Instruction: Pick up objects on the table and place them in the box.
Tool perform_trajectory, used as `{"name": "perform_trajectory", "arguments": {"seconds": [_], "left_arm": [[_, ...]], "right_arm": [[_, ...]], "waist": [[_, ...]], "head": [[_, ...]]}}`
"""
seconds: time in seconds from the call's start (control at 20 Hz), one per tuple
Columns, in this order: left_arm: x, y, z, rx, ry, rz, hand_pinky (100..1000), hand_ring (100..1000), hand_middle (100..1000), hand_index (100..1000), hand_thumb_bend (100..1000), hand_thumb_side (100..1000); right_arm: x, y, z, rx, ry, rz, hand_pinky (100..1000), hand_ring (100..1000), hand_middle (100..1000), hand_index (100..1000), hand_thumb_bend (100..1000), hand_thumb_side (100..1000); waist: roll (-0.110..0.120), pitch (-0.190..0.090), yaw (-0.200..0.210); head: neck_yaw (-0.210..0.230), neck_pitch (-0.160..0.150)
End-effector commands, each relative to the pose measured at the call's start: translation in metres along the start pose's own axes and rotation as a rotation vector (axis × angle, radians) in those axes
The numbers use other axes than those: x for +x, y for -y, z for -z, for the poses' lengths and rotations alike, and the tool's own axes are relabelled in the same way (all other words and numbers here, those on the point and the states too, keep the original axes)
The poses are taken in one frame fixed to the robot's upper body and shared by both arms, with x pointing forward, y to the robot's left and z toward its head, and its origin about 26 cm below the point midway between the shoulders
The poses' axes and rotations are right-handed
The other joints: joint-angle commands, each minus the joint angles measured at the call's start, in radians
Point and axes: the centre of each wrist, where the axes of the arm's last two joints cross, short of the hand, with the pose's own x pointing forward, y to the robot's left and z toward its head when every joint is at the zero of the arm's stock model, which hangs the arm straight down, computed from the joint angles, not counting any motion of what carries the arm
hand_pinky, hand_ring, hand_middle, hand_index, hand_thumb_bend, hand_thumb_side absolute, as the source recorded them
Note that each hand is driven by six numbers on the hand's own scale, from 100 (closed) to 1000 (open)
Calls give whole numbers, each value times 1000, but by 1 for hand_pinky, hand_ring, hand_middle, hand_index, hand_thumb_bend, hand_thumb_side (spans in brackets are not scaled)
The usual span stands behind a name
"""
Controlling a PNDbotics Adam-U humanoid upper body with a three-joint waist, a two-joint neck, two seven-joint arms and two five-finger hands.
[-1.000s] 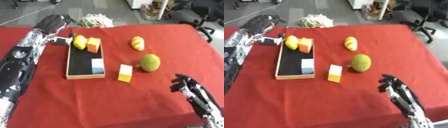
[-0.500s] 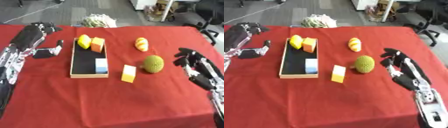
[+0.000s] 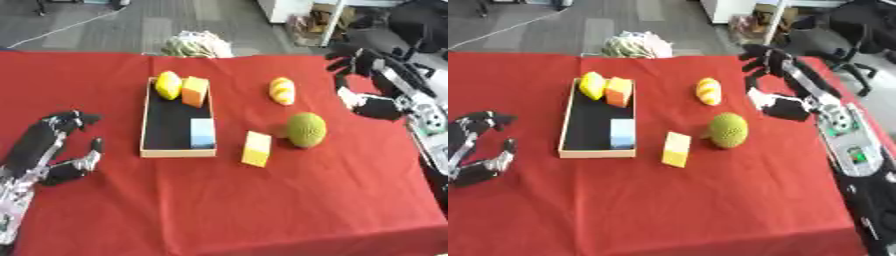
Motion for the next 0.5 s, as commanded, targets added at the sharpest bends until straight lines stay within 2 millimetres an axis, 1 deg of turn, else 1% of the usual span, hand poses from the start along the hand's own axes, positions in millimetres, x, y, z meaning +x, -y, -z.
{"name": "perform_trajectory", "arguments": {"seconds": [0.05, 0.15, 0.3, 0.35, 0.4, 0.45, 0.5], "left_arm": [[16, 10, -3, 29, 63, -76, 660, 544, 597, 815, 100, 814], [28, 19, -10, 44, 87, -126, 657, 542, 595, 814, 100, 811], [51, 30, -20, 73, 105, -197, 651, 536, 588, 809, 100, 809], [58, 33, -24, 80, 102, -218, 649, 534, 586, 808, 100, 850], [65, 35, -27, 90, 95, -238, 648, 533, 584, 807, 100, 803], [71, 37, -31, 100, 89, -256, 648, 533, 584, 807, 100, 802], [76, 36, -30, 118, 90, -269, 646, 532, 583, 806, 100, 791]], "right_arm": [[-5, 53, -3, -19, -102, -112, 732, 808, 846, 955, 100, 212], [-8, 66, 1, -39, -150, -113, 739, 817, 852, 955, 100, 202], [-14, 76, 11, -58, -214, -82, 734, 809, 843, 950, 100, 201], [-15, 77, 17, -60, -233, -70, 730, 800, 838, 948, 100, 108], [-17, 75, 22, -62, -253, -57, 727, 792, 831, 946, 100, 201], [-20, 73, 27, -62, -276, -46, 726, 790, 830, 945, 100, 201], [-23, 69, 29, -58, -302, -36, 722, 779, 819, 942, 100, 199]], "waist": [[-4, -26, 17], [-3, -28, 39], [-2, -33, 62], [-1, -35, 64], [0, -37, 66], [2, -40, 68], [3, -42, 71]], "head": [[-49, -4], [-76, -4], [-109, -4], [-112, -4], [-115, -4], [-118, -4], [-120, -4]]}}
